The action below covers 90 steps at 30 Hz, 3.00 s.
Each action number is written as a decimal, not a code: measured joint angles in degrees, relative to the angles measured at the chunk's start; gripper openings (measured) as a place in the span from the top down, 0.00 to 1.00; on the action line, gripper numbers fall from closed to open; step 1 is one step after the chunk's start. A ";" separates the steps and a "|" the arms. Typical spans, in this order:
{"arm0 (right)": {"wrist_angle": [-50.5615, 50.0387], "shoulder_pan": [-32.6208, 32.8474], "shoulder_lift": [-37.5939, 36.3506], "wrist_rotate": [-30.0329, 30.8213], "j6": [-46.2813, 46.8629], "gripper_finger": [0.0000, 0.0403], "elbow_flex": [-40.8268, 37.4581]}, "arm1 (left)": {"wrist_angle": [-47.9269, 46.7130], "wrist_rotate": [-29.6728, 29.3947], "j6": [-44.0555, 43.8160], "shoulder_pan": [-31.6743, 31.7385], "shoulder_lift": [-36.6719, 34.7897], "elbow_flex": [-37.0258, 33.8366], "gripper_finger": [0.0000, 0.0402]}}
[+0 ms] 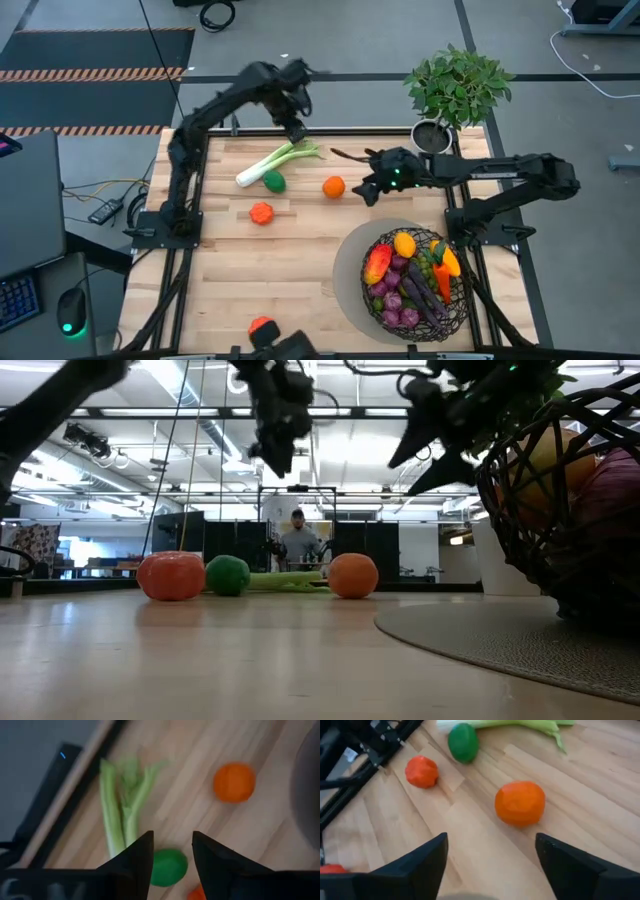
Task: Build produce basket
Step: Put the orange into the black basket
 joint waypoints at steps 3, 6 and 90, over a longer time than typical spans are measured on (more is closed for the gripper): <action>4.58 -2.48 3.64 -3.03 -1.55 0.16 0.00 | 0.55 0.00 -1.28 1.04 -4.21 0.04 0.68; 8.00 -4.20 7.74 -4.56 -2.93 0.07 0.00 | 1.01 0.01 -1.91 1.16 -7.06 0.04 0.69; -53.36 31.53 2.52 -12.78 37.90 0.10 17.54 | 6.73 -4.25 -7.56 -9.01 -18.92 -0.43 0.72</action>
